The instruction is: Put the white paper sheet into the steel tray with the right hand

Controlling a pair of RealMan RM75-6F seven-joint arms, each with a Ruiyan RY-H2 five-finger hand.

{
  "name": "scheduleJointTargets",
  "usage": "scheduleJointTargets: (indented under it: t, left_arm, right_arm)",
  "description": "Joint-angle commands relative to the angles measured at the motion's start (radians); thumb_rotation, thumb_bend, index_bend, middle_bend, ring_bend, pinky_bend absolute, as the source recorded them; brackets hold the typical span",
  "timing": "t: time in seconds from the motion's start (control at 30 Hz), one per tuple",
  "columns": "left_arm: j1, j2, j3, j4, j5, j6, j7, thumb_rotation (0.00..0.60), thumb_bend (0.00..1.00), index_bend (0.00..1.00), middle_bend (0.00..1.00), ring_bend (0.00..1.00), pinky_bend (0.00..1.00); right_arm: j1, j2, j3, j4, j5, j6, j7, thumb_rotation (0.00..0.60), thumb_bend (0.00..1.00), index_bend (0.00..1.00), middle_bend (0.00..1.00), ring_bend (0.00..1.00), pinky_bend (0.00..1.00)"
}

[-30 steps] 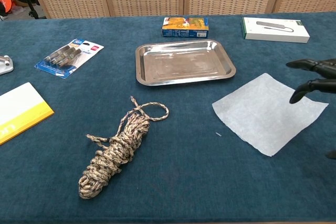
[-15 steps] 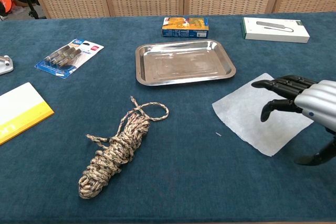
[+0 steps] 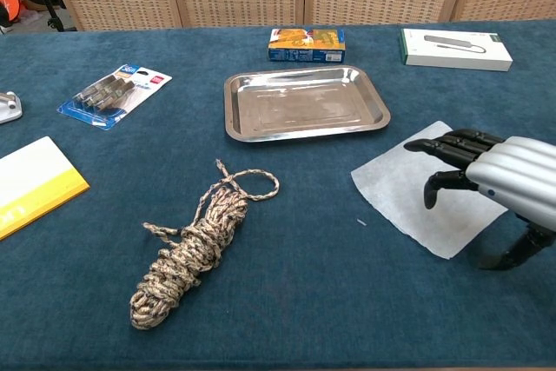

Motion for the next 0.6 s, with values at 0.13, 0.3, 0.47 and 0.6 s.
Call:
scheduleJointTargets:
  t: [0.13,0.3,0.47,0.6]
  left_arm:
    - [-0.001,0.001,-0.002,0.001,-0.004,-0.004,-0.004,0.6,0.0,0.0,0.0,0.0,0.0]
    - [-0.002,-0.001,-0.002,0.001,-0.004,-0.004,0.0,0.6,0.0,0.0,0.0,0.0,0.0]
    - [-0.001,-0.001,-0.003,0.001,-0.005,-0.003,-0.001,0.6,0.0,0.0,0.0,0.0,0.0]
    - [-0.001,0.0,-0.004,0.001,-0.005,-0.003,-0.005,0.6,0.0,0.0,0.0,0.0,0.0]
  right_arm:
    - [0.011,-0.018,-0.003,0.019,0.015,0.002,0.016,0.6,0.15,0.38,0.0,0.0,0.0]
    - [0.02,-0.038,-0.004,0.041,0.026,0.003,0.026,0.6,0.23,0.41,0.0,0.0,0.0]
    - [0.026,-0.053,-0.003,0.055,0.032,0.015,0.042,0.6,0.41,0.47,0.03,0.0,0.0]
    - [0.031,-0.059,-0.007,0.056,0.038,0.018,0.053,0.6,0.44,0.5,0.03,0.0,0.0]
